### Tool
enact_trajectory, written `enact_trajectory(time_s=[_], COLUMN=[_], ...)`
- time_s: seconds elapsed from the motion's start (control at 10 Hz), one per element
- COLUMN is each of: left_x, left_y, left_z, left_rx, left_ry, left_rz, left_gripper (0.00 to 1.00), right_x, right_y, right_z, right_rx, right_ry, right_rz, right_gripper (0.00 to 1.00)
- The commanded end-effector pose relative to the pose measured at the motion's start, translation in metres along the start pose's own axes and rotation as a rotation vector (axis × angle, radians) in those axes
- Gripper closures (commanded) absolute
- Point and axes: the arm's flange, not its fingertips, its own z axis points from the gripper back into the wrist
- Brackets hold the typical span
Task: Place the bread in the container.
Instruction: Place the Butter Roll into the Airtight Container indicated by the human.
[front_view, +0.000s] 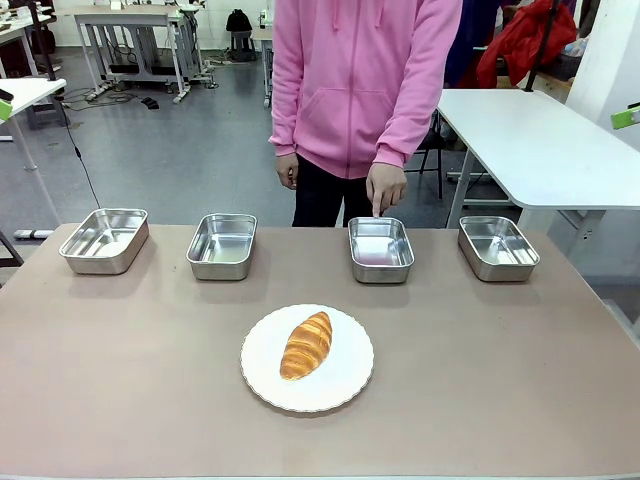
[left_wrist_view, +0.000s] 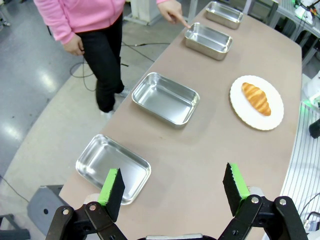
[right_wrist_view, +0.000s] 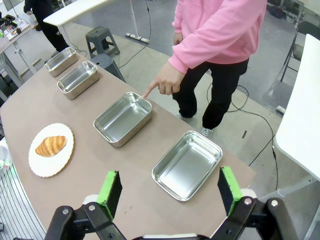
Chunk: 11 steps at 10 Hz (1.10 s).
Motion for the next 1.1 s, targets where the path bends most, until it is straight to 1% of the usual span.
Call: enact_trajectory(time_s=[0.0, 0.5, 0.6, 0.7, 0.8, 0.9, 1.0], left_x=[0.001, 0.001, 0.001, 0.001, 0.001, 0.001, 0.001], left_y=[-0.001, -0.001, -0.001, -0.001, -0.001, -0.001, -0.001], left_z=[0.001, 0.001, 0.001, 0.001, 0.001, 0.001, 0.001], left_rx=[-0.004, -0.004, -0.004, -0.004, -0.004, -0.004, -0.004], left_ry=[-0.008, -0.008, -0.008, -0.008, -0.008, -0.008, -0.008], left_rz=[-0.005, -0.005, -0.005, -0.005, -0.005, -0.005, -0.005], left_gripper=[0.00, 0.00, 0.00, 0.00, 0.00, 0.00, 0.00], right_x=[0.002, 0.002, 0.000, 0.014, 0.041, 0.071, 0.105], right_y=[-0.001, -0.001, 0.000, 0.000, 0.002, 0.007, 0.013], right_z=[-0.001, -0.001, 0.000, 0.000, -0.002, -0.004, -0.009], right_rx=[0.005, 0.005, 0.000, 0.001, 0.028, 0.037, 0.034], right_ry=[-0.023, -0.023, 0.000, 0.034, 0.074, 0.082, 0.116], right_rz=[0.008, 0.008, 0.000, -0.012, -0.033, -0.041, -0.058], right_gripper=[0.00, 0.00, 0.00, 0.00, 0.00, 0.00, 0.00])
